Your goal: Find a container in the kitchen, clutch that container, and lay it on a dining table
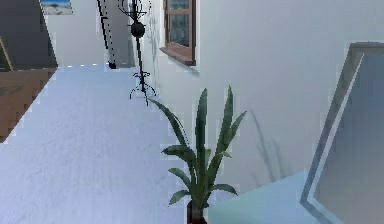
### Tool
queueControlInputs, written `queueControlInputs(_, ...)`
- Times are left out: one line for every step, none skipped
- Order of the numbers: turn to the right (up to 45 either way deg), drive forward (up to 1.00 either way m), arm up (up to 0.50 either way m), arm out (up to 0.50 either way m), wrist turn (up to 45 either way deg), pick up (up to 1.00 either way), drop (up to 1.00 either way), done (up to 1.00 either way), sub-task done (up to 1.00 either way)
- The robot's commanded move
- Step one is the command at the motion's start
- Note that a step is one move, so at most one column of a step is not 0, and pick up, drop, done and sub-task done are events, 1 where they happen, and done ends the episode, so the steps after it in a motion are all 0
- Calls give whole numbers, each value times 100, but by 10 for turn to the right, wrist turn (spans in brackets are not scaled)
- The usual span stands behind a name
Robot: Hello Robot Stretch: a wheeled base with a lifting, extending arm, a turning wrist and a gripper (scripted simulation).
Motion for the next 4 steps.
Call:
queueControlInputs(0, 0, 0, 0, -450, 0, 0, 0, 0)
queueControlInputs(0, 0, 0, 0, -450, 0, 0, 0, 0)
queueControlInputs(0, 0, 0, 0, -180, 0, 0, 0, 0)
queueControlInputs(0, 0, 0, -32, 0, 0, 0, 0, 0)
